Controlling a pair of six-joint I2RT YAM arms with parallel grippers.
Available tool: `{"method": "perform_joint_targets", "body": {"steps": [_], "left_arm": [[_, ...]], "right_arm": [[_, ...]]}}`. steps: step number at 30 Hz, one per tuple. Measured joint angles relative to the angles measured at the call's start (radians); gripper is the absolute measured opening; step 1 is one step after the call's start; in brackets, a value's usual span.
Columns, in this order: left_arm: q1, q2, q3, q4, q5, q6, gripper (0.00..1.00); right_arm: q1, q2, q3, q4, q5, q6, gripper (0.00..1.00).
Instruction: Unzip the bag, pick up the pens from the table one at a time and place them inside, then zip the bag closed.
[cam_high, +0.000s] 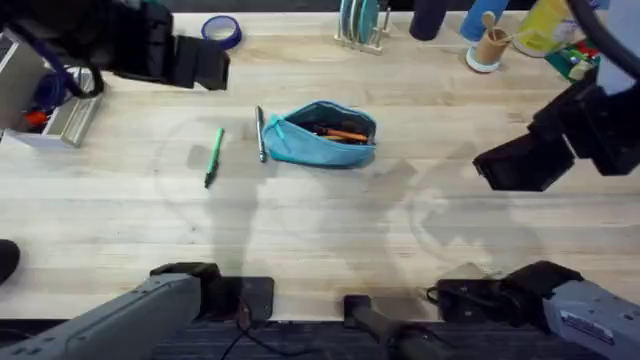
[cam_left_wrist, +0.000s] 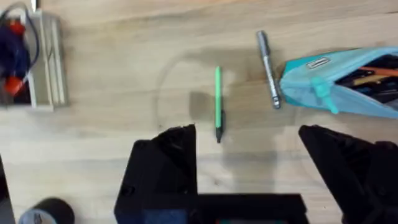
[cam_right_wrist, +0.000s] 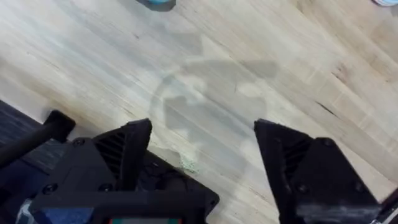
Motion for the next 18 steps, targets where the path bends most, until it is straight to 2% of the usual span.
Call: {"method": "perform_joint_targets", "body": {"steps": [5, 8, 11, 18], "left_arm": [[0.051, 0.000, -0.008, -0.003, -0.010, -0.009, 0.993], [0.067, -0.001, -0.058, 0.022, -0.015, -0.011, 0.993], [0.070, -0.001, -0.153, 0.074, -0.015, -0.011, 0.993], [0.070, 0.000, -0.403, 0.294, -0.002, 0.016, 0.993]], "right_arm": [[0.000, 0.000, 0.000, 0.000, 0.000, 0.000, 0.998], [0.000, 0.000, 0.000, 0.000, 0.000, 0.000, 0.998], [0.000, 0.000, 0.000, 0.000, 0.000, 0.000, 0.998], [0.000, 0.000, 0.000, 0.000, 0.000, 0.000, 0.998]]}}
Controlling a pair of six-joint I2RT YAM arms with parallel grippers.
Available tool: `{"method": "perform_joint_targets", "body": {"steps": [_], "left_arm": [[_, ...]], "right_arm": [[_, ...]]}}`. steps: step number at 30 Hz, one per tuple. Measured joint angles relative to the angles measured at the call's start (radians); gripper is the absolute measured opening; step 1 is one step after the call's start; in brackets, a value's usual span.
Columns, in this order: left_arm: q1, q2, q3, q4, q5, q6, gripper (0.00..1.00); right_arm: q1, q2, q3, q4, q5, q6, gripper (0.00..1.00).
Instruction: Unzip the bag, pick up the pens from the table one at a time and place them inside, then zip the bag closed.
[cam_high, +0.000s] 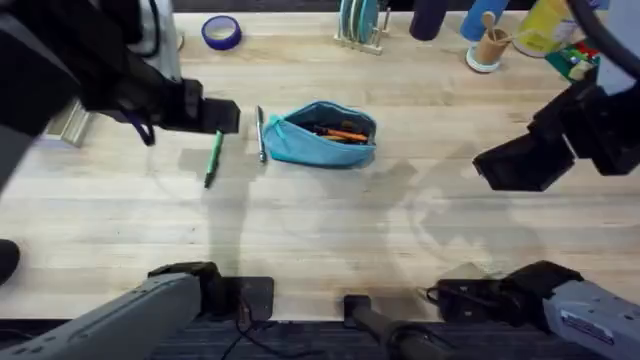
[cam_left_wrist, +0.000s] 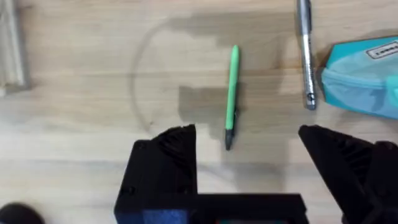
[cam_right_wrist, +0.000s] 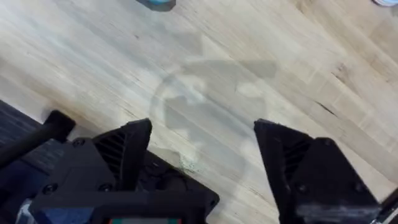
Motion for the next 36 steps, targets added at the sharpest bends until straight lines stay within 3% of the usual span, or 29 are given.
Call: {"method": "perform_joint_targets", "body": {"steps": [4, 8, 15, 19, 24, 27, 29, 31, 35, 36], "left_arm": [[0.000, 0.020, -0.086, 0.088, 0.016, 0.043, 0.993], [0.017, 0.093, -0.095, 0.149, 0.021, 0.086, 0.992], [0.111, 0.260, -0.095, 0.225, 0.057, 0.129, 0.993], [0.162, 0.325, -0.095, 0.242, 0.123, 0.207, 0.996], [0.169, 0.378, -0.092, 0.265, 0.160, 0.275, 0.978], [0.171, 0.385, -0.087, 0.266, 0.161, 0.296, 0.908], [0.171, 0.393, -0.079, 0.266, 0.162, 0.305, 0.846], [0.171, 0.400, -0.073, 0.266, 0.166, 0.310, 0.720], [0.171, 0.406, -0.067, 0.273, 0.188, 0.319, 0.121], [0.169, 0.406, -0.067, 0.273, 0.191, 0.324, 0.067]], "right_arm": [[0.000, 0.000, 0.000, 0.000, 0.000, 0.000, 0.998], [0.000, 0.000, 0.000, 0.000, 0.000, 0.000, 0.998], [0.000, 0.000, 0.000, 0.000, 0.000, 0.000, 0.997], [0.000, 0.000, 0.000, 0.000, 0.000, 0.000, 0.997], [0.000, 0.000, 0.000, 0.000, 0.000, 0.000, 0.997], [0.000, 0.000, 0.000, 0.000, 0.000, 0.000, 0.998], [0.000, 0.000, 0.000, 0.000, 0.000, 0.000, 0.998], [0.000, 0.000, 0.000, 0.000, 0.000, 0.000, 0.998], [0.000, 0.000, 0.000, 0.000, 0.000, 0.000, 0.998], [0.000, 0.000, 0.000, 0.000, 0.000, 0.000, 0.998]]}}
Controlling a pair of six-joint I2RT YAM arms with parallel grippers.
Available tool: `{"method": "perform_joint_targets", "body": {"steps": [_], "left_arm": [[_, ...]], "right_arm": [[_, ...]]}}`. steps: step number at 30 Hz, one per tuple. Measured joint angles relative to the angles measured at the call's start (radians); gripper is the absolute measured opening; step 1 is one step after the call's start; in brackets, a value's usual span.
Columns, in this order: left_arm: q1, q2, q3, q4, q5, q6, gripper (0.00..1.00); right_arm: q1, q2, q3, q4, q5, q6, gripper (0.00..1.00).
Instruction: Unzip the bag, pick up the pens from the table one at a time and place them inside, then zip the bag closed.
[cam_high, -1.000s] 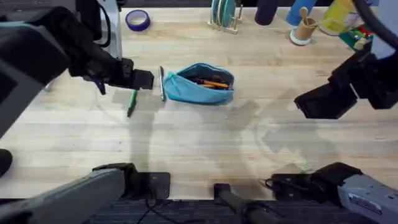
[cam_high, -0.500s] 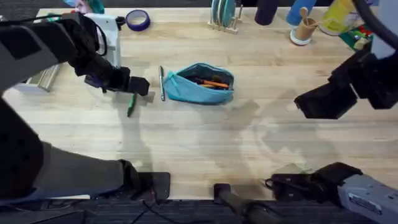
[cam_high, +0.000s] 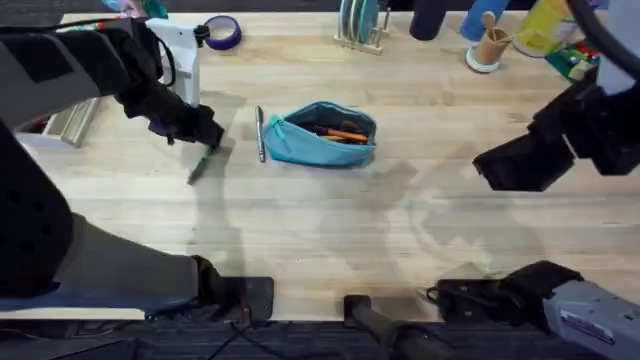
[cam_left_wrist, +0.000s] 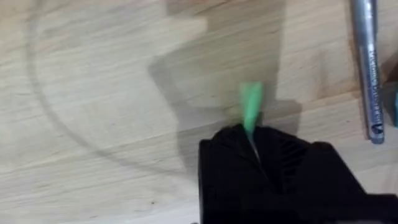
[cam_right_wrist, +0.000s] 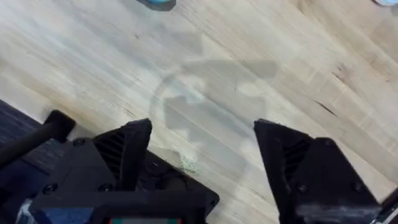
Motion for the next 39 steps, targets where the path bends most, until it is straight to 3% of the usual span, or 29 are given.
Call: {"method": "perform_joint_targets", "body": {"steps": [8, 12, 23, 32, 39], "left_arm": [[0.001, 0.005, 0.010, -0.012, 0.012, 0.002, 0.041], [0.001, 0.041, 0.069, -0.089, 0.019, -0.004, 0.040], [-0.014, 0.063, 0.500, -0.370, 0.088, -0.028, 0.042], [-0.105, 0.061, 0.717, -0.514, 0.101, -0.032, 0.042], [-0.235, 0.022, 0.771, -0.578, 0.113, 0.008, 0.042]], "right_arm": [[0.000, 0.000, 0.000, 0.000, 0.000, 0.000, 0.998], [0.000, 0.000, 0.000, 0.000, 0.000, 0.000, 0.998], [0.000, 0.000, 0.000, 0.000, 0.000, 0.000, 0.998], [0.000, 0.000, 0.000, 0.000, 0.000, 0.000, 0.998], [0.000, 0.000, 0.000, 0.000, 0.000, 0.000, 0.998]]}}
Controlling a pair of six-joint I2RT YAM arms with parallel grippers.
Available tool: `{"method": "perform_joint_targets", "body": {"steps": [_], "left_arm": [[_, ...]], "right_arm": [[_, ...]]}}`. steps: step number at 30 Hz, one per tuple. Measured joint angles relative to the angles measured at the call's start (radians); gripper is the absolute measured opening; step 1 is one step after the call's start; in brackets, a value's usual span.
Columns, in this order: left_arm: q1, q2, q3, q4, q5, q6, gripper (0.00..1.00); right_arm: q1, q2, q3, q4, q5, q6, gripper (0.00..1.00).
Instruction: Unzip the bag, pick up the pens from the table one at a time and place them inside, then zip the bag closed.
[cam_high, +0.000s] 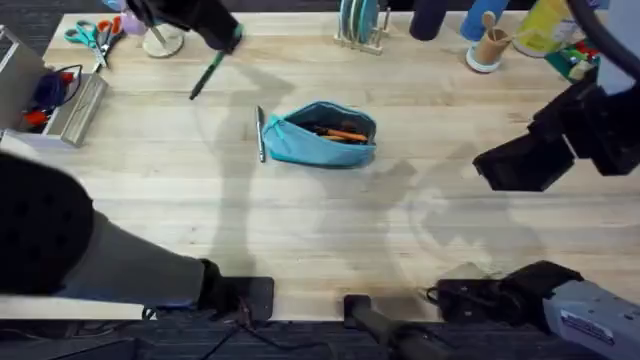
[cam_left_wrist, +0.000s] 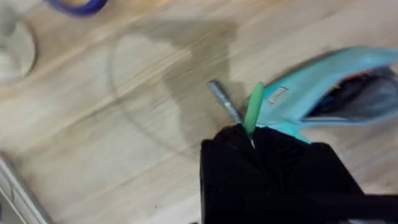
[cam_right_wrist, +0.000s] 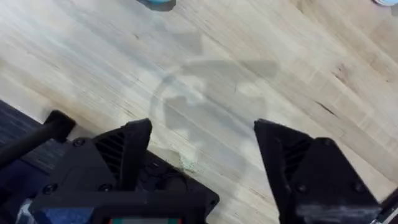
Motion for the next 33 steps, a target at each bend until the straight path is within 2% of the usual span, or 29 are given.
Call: {"method": "perform_joint_targets", "body": {"steps": [2, 6, 13, 18, 22, 25, 33], "left_arm": [[-0.044, -0.020, 0.001, -0.017, 0.005, 0.038, 0.042], [-0.136, -0.052, 0.001, -0.057, 0.026, 0.163, 0.042], [-0.258, -0.057, 0.001, -0.055, 0.084, 0.378, 0.042], [-0.343, -0.057, 0.001, -0.055, 0.118, 0.481, 0.042], [-0.396, -0.057, 0.001, -0.055, 0.179, 0.525, 0.042], [-0.426, -0.048, 0.002, -0.060, 0.194, 0.541, 0.042], [-0.436, 0.068, 0.003, -0.073, 0.205, 0.552, 0.042]], "right_arm": [[0.000, 0.000, 0.000, 0.000, 0.000, 0.000, 0.998], [0.000, 0.000, 0.000, 0.000, 0.000, 0.000, 0.998], [0.000, 0.000, 0.000, 0.000, 0.000, 0.000, 0.998], [0.000, 0.000, 0.000, 0.000, 0.000, 0.000, 0.998], [0.000, 0.000, 0.000, 0.000, 0.000, 0.000, 0.998], [0.000, 0.000, 0.000, 0.000, 0.000, 0.000, 0.998], [0.000, 0.000, 0.000, 0.000, 0.000, 0.000, 0.998]]}}
